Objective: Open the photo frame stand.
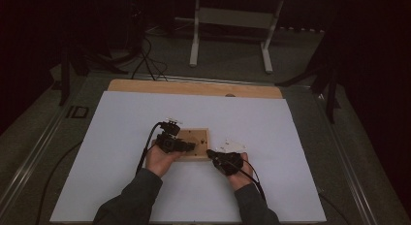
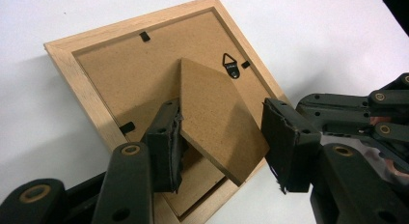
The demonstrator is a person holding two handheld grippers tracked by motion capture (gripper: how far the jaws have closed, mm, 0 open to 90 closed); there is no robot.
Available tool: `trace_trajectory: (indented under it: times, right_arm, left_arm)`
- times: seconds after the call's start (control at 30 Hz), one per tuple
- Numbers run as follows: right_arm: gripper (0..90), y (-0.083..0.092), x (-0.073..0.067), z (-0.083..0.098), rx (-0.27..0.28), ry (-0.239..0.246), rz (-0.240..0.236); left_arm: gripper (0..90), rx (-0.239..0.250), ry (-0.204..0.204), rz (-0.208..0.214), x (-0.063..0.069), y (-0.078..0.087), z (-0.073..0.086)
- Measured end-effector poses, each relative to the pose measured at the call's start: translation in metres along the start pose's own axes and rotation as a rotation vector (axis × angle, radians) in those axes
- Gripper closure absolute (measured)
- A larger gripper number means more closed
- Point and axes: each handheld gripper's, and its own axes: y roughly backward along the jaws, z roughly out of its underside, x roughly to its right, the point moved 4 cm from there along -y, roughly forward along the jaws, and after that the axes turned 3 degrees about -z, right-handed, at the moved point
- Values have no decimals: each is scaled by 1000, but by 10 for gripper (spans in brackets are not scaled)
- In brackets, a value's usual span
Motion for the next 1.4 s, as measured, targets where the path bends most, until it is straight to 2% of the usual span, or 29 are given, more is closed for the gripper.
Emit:
trace_trajectory:
  times: [0.2, 0.47, 0.87, 0.97, 1.07, 1.17, 1.23, 1.4]
  right_arm:
    - [892, 0, 0, 0, 0, 0, 0]
    - [865, 0, 1, 0, -2, 3, 0]
    - [676, 1, 2, -2, -25, -8, -24]
    - [636, 5, 7, -5, -11, -37, -28]
    - [622, 10, 10, -8, 6, -64, -27]
    - [608, 15, 13, -12, 15, -74, -27]
    - [599, 17, 15, -14, 20, -78, -28]
    - [593, 22, 23, -18, 39, -98, -18]
  left_arm:
    - [535, -12, 3, 0, -1, -1, 0]
    - [538, -3, -19, -25, 2, 0, 1]
    - [540, 30, -73, -63, 8, 2, 3]
    - [540, 44, -100, -77, 10, 3, 4]
    - [540, 54, -103, -81, 11, 3, 5]
    - [540, 59, -115, -88, 13, 4, 6]
    - [539, 71, -139, -99, 15, 5, 8]
    - [539, 94, -168, -122, 18, 6, 12]
